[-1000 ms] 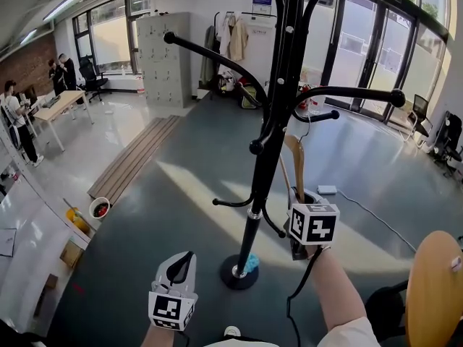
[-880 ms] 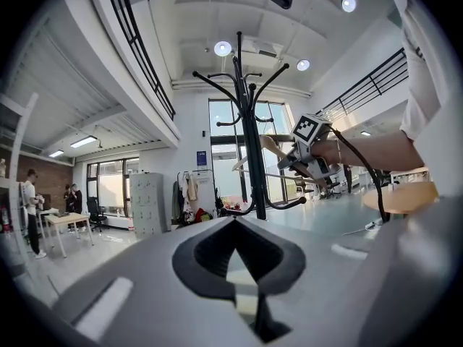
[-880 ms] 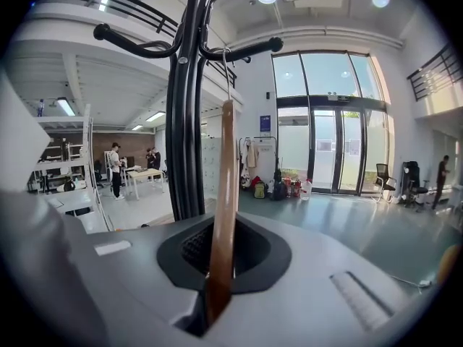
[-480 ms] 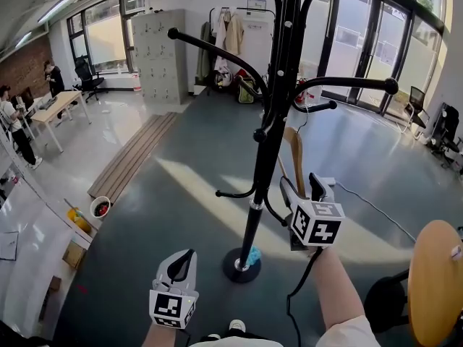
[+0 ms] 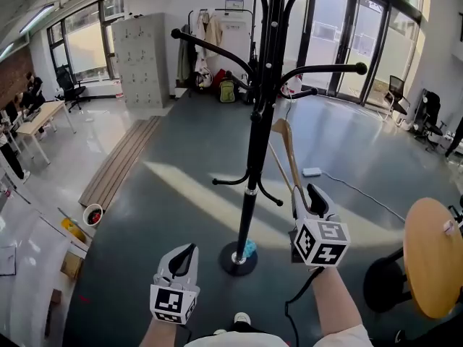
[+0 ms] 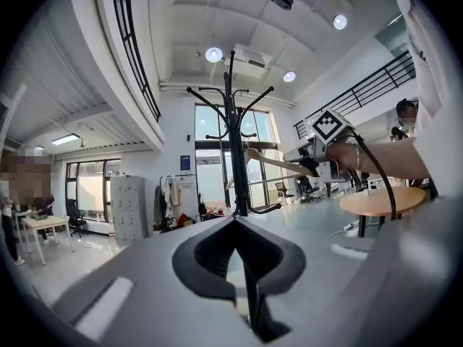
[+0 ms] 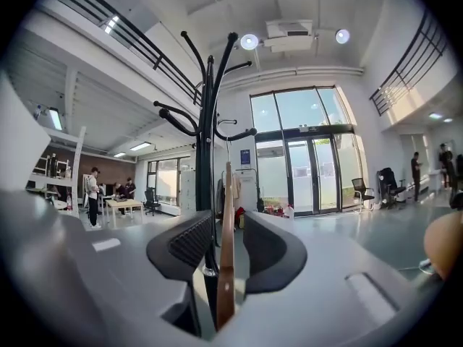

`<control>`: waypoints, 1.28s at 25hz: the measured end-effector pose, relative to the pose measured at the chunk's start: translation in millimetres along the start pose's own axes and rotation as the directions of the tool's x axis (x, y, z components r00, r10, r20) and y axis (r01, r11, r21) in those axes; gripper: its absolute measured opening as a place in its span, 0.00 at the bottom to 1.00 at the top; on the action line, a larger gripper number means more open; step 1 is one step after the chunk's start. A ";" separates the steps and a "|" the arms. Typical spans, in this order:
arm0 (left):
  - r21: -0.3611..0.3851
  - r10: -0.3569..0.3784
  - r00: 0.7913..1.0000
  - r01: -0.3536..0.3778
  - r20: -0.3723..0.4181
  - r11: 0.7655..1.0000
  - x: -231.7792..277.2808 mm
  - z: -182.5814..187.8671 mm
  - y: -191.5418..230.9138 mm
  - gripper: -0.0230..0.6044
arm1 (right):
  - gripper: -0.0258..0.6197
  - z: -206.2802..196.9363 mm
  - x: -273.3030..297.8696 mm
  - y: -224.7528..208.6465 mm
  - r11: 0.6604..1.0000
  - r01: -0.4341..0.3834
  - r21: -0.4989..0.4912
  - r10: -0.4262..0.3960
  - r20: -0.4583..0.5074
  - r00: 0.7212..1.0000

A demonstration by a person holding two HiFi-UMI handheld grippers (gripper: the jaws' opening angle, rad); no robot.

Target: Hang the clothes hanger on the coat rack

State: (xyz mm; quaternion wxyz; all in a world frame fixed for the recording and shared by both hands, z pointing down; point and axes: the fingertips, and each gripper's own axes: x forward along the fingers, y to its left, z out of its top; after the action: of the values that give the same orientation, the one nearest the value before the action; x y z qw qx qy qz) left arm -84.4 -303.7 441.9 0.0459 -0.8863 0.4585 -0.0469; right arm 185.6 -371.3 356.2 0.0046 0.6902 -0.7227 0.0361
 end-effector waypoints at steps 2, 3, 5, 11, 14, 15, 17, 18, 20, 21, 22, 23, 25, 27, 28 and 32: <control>-0.002 -0.020 1.000 0.020 0.006 1.000 -11.4 0.5 -5.0 0.04 | 0.23 -8.4 -19.5 5.0 1.000 0.021 -0.016 -0.022 -0.021 1.000; -0.001 -0.031 0.999 0.031 0.010 1.000 -17.8 1.7 -8.0 0.04 | 0.19 -12.8 -29.4 7.3 0.999 0.034 -0.023 -0.035 -0.032 0.999; 0.003 -0.048 0.999 0.048 0.018 0.999 -30.3 4.4 -12.9 0.04 | 0.11 -21.5 -47.4 12.1 0.998 0.056 -0.032 -0.058 -0.049 0.997; 0.001 -0.091 0.996 0.091 0.020 0.996 -61.2 1.2 -20.0 0.04 | 0.08 -57.4 -88.9 38.5 0.998 0.058 -0.024 -0.061 -0.108 0.992; -0.008 -0.107 0.994 0.107 0.026 0.994 -72.8 -2.6 -28.0 0.04 | 0.08 -82.1 -108.2 51.6 0.998 0.045 -0.035 -0.049 -0.146 0.988; -0.009 -0.109 0.994 0.110 0.029 0.994 -77.2 -4.8 -30.6 0.04 | 0.08 -90.6 -115.1 56.8 0.998 0.040 -0.040 -0.046 -0.158 0.986; -0.007 -0.115 0.993 0.115 0.034 0.993 -87.7 -6.9 -36.3 0.04 | 0.08 -104.5 -130.4 67.8 0.999 0.028 -0.037 -0.034 -0.176 0.984; -0.006 -0.119 0.992 0.120 0.037 0.993 -93.3 -5.5 -40.0 0.04 | 0.08 -108.8 -138.3 72.6 0.999 0.021 -0.030 -0.026 -0.183 0.983; 0.004 -0.124 0.991 0.124 0.045 0.992 -104.4 -1.2 -47.2 0.04 | 0.08 -113.7 -152.6 80.3 1.000 0.008 -0.018 -0.011 -0.188 0.982; 0.009 -0.120 0.992 0.120 0.049 0.993 -109.5 0.4 -49.8 0.04 | 0.08 -115.3 -158.7 83.9 1.000 0.001 -0.015 -0.003 -0.187 0.982; 0.011 -0.115 0.992 0.114 0.051 0.993 -114.5 1.3 -52.0 0.04 | 0.08 -116.7 -164.2 87.9 1.000 -0.009 -0.014 0.006 -0.184 0.983; 0.009 -0.108 0.993 0.108 0.053 0.994 -119.9 2.1 -54.5 0.04 | 0.08 -117.9 -170.1 92.3 1.000 -0.019 -0.016 0.016 -0.181 0.983; 0.001 -0.098 0.994 0.098 0.057 0.995 -133.0 5.8 -63.1 0.04 | 0.08 -119.7 -186.5 100.8 0.999 -0.036 -0.017 0.032 -0.173 0.984; -0.002 -0.095 0.993 0.095 0.064 0.995 -147.9 11.2 -77.6 0.04 | 0.08 -122.5 -208.5 107.4 0.999 -0.046 -0.006 0.044 -0.168 0.985; -0.002 -0.096 0.993 0.096 0.066 0.995 -155.3 12.8 -85.9 0.04 | 0.08 -124.8 -219.7 110.5 0.999 -0.050 0.005 0.050 -0.168 0.985; -0.020 -0.099 0.993 0.101 0.062 0.995 -188.7 13.1 -123.2 0.04 | 0.08 -137.4 -267.9 122.3 0.997 -0.075 0.020 0.077 -0.182 0.980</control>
State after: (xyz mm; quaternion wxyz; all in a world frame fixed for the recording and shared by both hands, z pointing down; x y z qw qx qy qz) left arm -91.7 -78.1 436.6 0.0472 -0.9096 0.4124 -0.0171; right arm 70.3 -90.6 472.5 0.0648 0.6558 -0.7449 0.1044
